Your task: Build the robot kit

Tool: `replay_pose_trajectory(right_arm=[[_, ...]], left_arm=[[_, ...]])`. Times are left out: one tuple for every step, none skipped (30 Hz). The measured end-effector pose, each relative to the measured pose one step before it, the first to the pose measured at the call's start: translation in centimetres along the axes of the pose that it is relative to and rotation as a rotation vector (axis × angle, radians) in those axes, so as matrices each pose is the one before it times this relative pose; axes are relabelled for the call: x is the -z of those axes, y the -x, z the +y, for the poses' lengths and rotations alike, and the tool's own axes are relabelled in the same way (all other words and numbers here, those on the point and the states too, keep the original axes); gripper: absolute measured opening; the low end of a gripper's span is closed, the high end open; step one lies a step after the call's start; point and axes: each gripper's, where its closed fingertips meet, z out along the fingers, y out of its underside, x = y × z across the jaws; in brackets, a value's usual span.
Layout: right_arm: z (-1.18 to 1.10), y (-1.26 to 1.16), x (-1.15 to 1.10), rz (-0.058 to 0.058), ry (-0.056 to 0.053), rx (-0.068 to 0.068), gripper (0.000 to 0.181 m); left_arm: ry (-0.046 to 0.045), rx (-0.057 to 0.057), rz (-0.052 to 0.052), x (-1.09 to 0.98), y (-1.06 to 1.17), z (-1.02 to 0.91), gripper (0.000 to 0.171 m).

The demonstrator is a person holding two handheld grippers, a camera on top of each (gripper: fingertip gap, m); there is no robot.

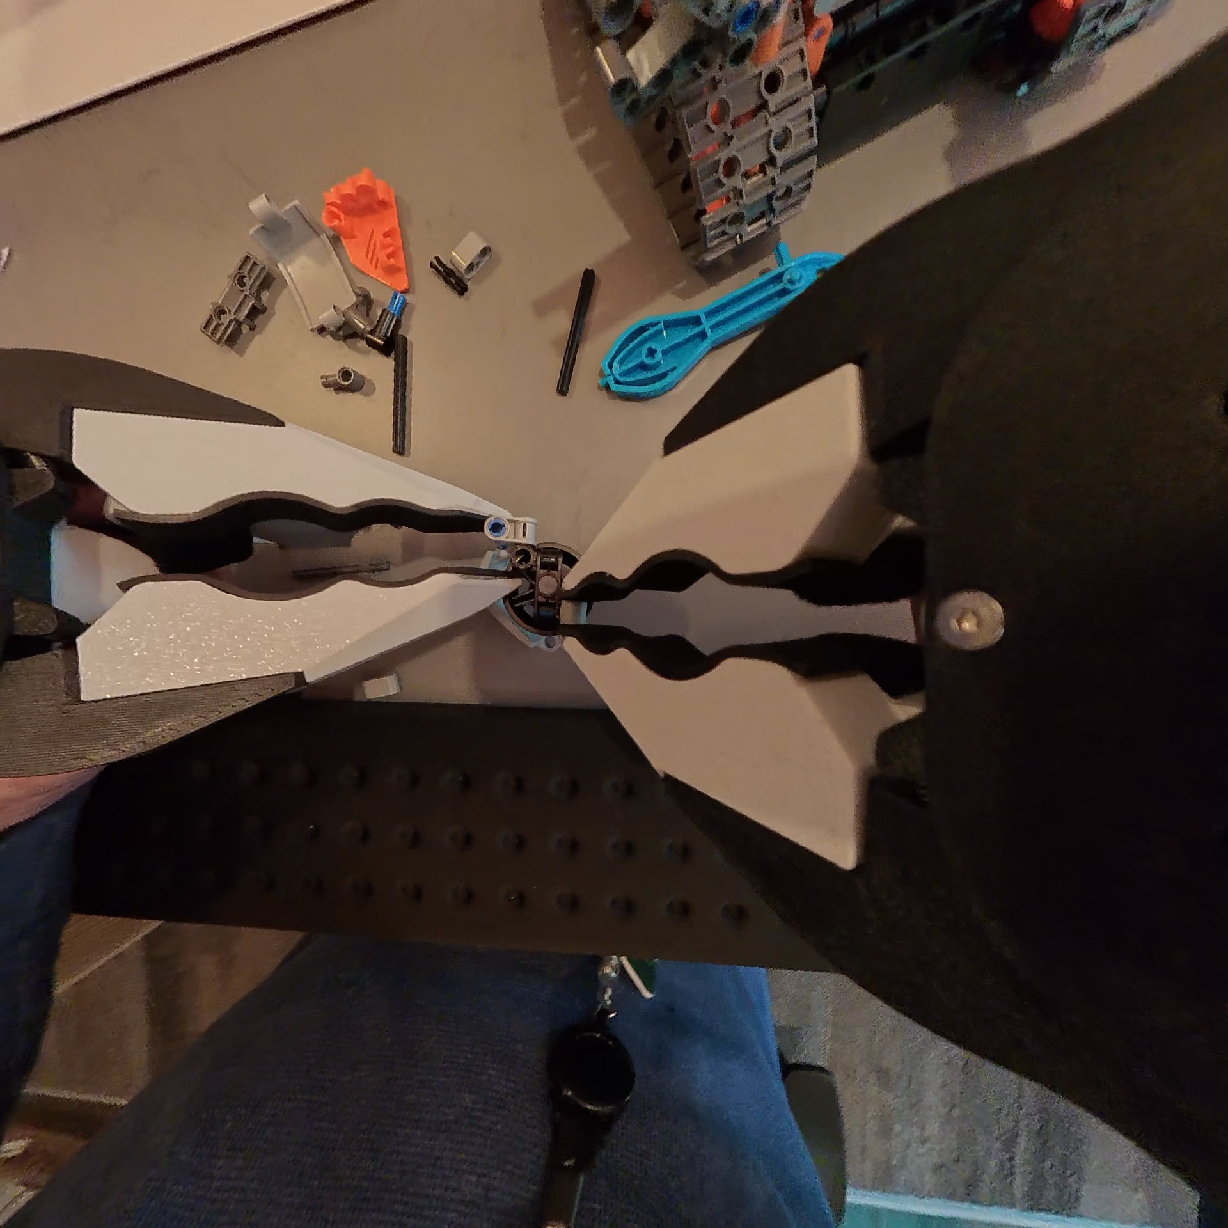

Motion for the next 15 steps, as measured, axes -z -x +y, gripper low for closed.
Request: replay_pose_trajectory(right_arm=[[-0.024, -0.073, -0.020, -0.0009, -0.0134, -0.0235, 0.004], [0.119, -0.138, -0.085, 0.0009, -0.0026, -0.0241, 0.004], [0.152, -0.136, -0.088, 0.0068, 0.0026, -0.0128, 0.004], [0.143, 0.109, -0.111, -0.0021, 0.0060, -0.0057, 0.004], [0.058, 0.163, -0.134, -0.0038, 0.0032, -0.0062, 0.004], [0.066, 0.081, -0.103, 0.0009, 0.0045, -0.0080, 0.004], [0.066, 0.036, -0.049, 0.0005, 0.0025, -0.0058, 0.004], [0.019, 0.056, -0.031, -0.0028, -0.0001, -0.0061, 0.004], [0.092, -0.048, -0.059, 0.0008, 0.0050, -0.0086, 0.004], [0.226, -0.009, -0.108, -0.0001, 0.0149, -0.0025, 0.004], [0.188, -0.039, -0.095, 0.0011, 0.0137, 0.0013, 0.004], [0.019, 0.014, -0.067, -0.0038, 0.0039, -0.0011, 0.004], [-0.029, 0.037, -0.067, -0.0051, 0.0033, 0.0009, 0.004], [-0.027, 0.056, -0.071, -0.0041, 0.0053, 0.0057, 0.004], [-0.040, 0.058, -0.070, -0.0034, 0.0060, 0.0043, 0.004]], left_arm=[[-0.00382, 0.0061, 0.0119, 0.074, -0.050, -0.013, 0.016], [0.00238, 0.0031, 0.0102, 0.121, -0.064, 0.040, 0.022], [0.00676, 0.0010, 0.0037, 0.107, 0.013, 0.103, 0.033], [0.01263, 0.0033, -0.0006, 0.057, 0.097, 0.212, 0.043], [0.01292, -0.0044, 0.0074, 0.056, -0.063, 0.253, 0.048], [0.01390, -0.0107, 0.0124, 0.010, -0.224, 0.290, 0.053], [0.01706, -0.0062, 0.0048, -0.051, -0.129, 0.306, 0.058], [0.01973, -0.0063, 0.0004, -0.128, -0.086, 0.352, 0.063], [0.02283, -0.0094, -0.0052, -0.191, 0.003, 0.403, 0.064], [0.01819, -0.0137, -0.0145, -0.205, 0.131, 0.337, 0.063], [0.01285, -0.0116, -0.0019, -0.183, -0.065, 0.228, 0.062], [0.01000, -0.0034, 0.0024, -0.179, -0.093, 0.132, 0.062], [0.00978, -0.0049, -0.0056, -0.143, 0.047, 0.128, 0.061], [0.01261, -0.0087, -0.0074, -0.123, 0.081, 0.181, 0.056], [0.01242, -0.0094, 0.0004, -0.125, -0.053, 0.193, 0.052]])
